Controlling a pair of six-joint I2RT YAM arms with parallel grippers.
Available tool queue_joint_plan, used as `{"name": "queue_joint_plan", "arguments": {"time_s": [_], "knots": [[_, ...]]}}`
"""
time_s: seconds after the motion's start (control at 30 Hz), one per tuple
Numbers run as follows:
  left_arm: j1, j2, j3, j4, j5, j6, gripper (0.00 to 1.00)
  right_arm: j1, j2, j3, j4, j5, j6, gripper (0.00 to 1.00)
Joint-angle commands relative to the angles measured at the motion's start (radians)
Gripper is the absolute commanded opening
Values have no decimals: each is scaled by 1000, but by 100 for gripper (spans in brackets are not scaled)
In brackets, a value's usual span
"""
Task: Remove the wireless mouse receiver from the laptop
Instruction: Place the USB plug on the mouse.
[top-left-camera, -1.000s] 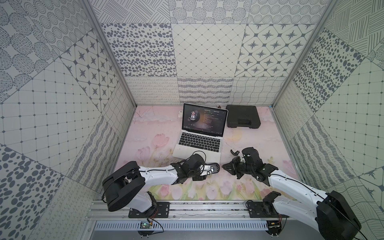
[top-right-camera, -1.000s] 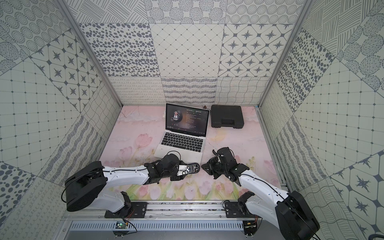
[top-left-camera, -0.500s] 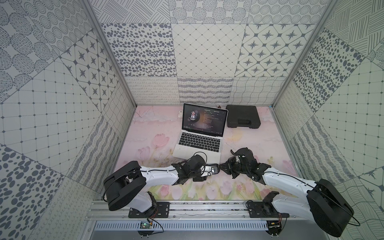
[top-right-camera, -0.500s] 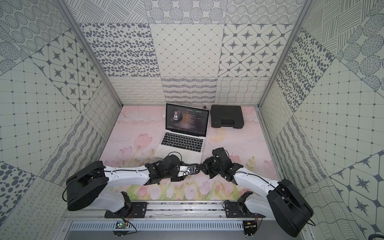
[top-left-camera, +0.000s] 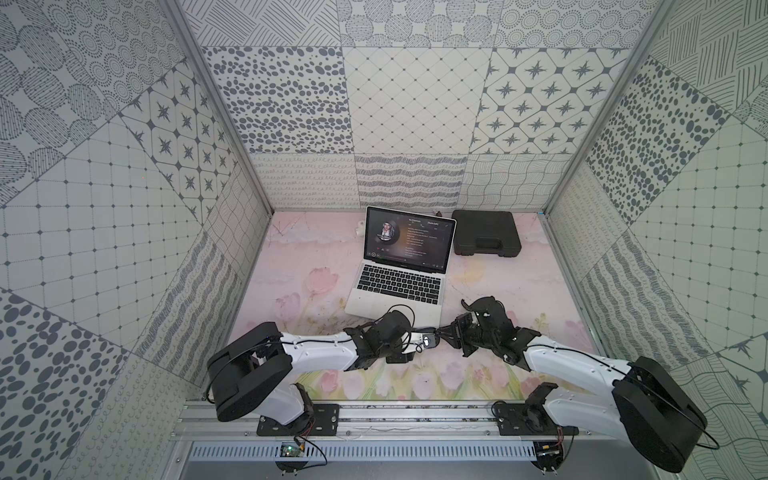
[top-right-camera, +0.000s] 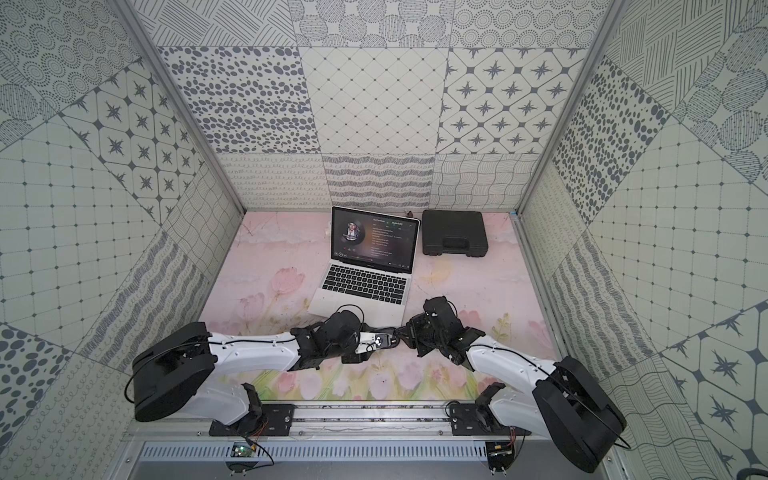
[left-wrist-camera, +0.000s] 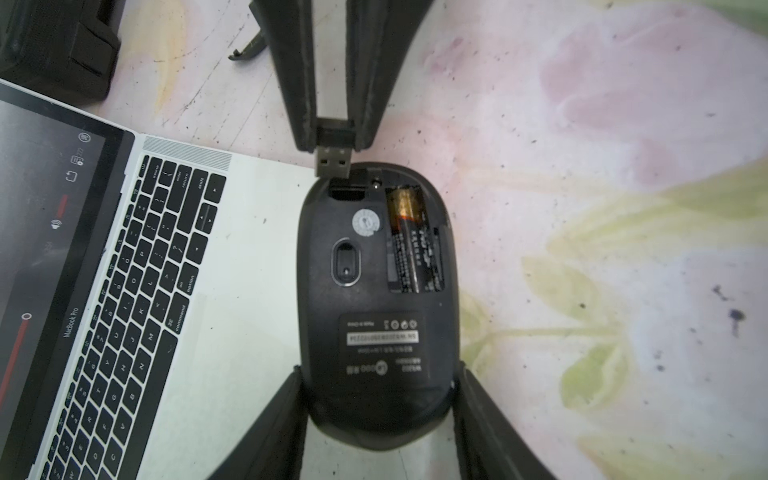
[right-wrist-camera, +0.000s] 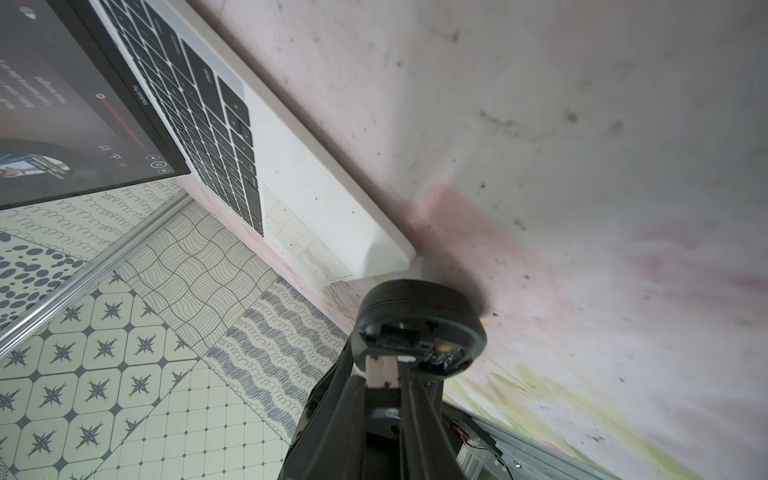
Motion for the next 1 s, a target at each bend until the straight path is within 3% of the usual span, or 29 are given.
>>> {"name": "queue_joint_plan", "arguments": {"time_s": [0.0, 0.97], "knots": [[-3, -1, 15, 19, -7, -9, 19, 16, 15, -15, 42, 19, 17, 0], [-19, 9, 11, 5, -22, 19, 18, 22, 9, -29, 58, 54, 32, 0]]}}
